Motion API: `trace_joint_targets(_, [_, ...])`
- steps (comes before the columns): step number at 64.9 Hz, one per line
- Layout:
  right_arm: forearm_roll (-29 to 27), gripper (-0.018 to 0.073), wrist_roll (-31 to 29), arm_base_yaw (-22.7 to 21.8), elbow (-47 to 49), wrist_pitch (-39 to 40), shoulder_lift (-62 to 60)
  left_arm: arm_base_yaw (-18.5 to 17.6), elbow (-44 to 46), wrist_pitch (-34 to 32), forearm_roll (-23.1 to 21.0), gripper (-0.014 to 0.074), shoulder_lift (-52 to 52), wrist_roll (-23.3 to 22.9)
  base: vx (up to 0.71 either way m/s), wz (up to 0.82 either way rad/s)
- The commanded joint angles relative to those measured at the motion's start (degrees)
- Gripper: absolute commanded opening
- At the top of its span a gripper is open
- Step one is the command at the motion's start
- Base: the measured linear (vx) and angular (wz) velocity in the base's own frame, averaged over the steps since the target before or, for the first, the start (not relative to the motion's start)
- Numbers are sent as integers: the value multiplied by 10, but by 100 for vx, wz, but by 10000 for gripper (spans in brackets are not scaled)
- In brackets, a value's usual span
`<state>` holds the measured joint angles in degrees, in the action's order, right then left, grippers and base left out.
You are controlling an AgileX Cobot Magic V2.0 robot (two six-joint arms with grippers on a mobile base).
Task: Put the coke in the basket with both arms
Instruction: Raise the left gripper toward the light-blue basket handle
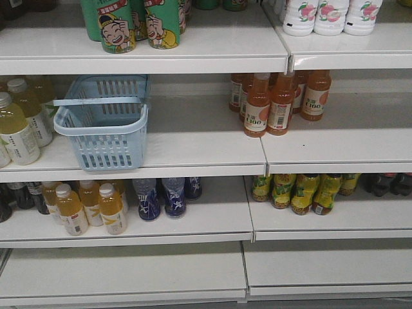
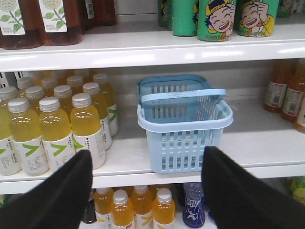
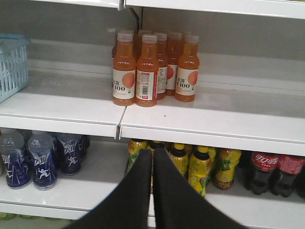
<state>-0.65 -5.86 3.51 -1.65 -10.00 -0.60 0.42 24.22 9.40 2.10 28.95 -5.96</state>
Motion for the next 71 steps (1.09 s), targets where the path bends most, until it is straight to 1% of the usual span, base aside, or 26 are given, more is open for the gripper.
trace_joint_targets(1, [1, -2, -2, 0, -4, 43, -7, -3, 19, -51, -7, 510, 3, 0, 0, 0])
trace_joint_targets(5, [1, -2, -2, 0, -4, 43, -7, -3, 19, -60, -21, 504, 3, -4, 0, 0])
trace_joint_targets(10, [1, -2, -2, 0, -4, 43, -7, -3, 19, -63, -74, 502, 3, -42, 0, 0])
trace_joint_targets(12, [1, -2, -2, 0, -4, 43, -7, -3, 19, -63, -114, 502, 6, -62, 0, 0])
trace_joint_targets(14, [1, -2, -2, 0, -4, 43, -7, -3, 20, -62, -139, 502, 12, -78, 0, 0])
trace_joint_targets(17, [1, -2, -2, 0, -4, 43, -7, -3, 20, -63, -189, 502, 28, -92, 0, 0])
trace_joint_targets(23, [1, -2, -2, 0, -4, 43, -7, -3, 20, -65, -278, 502, 69, -102, 0, 0])
trace_joint_targets(25, [1, -2, -2, 0, -4, 43, -7, -3, 20, -66, -314, 502, 85, -102, 0, 0])
trace_joint_targets(28, [1, -2, -2, 0, -4, 43, -7, -4, 20, -69, -353, 502, 109, -99, 0, 0])
trace_joint_targets(34, [1, -2, -2, 0, -4, 43, -7, -5, 22, -78, -414, 502, 146, -100, 0, 0])
trace_joint_targets(38, [1, -2, -2, 0, -4, 43, -7, -5, 33, -81, -440, 502, 169, -100, 0, 0])
trace_joint_targets(42, [1, -2, -2, 0, -4, 43, -7, -5, 47, -80, -455, 502, 193, -100, 0, 0])
trace_joint_targets(48, [1, -2, -2, 0, -4, 43, -7, -5, 81, -70, -459, 502, 241, -101, 0, 0])
trace_joint_targets(56, [1, -2, -2, 0, -4, 41, -7, -5, 150, -23, -467, 502, 312, -102, 0, 0])
trace_joint_targets(64, [1, -2, -2, 0, -4, 41, -7, -5, 216, 20, -514, 502, 387, -97, 0, 0])
trace_joint_targets(70, [1, -2, -2, 0, -4, 41, -7, -5, 253, 45, -568, 502, 436, -69, 0, 0])
trace_joint_targets(71, [1, -2, -2, 0, -4, 41, -7, -5, 262, 49, -592, 502, 447, -61, 0, 0])
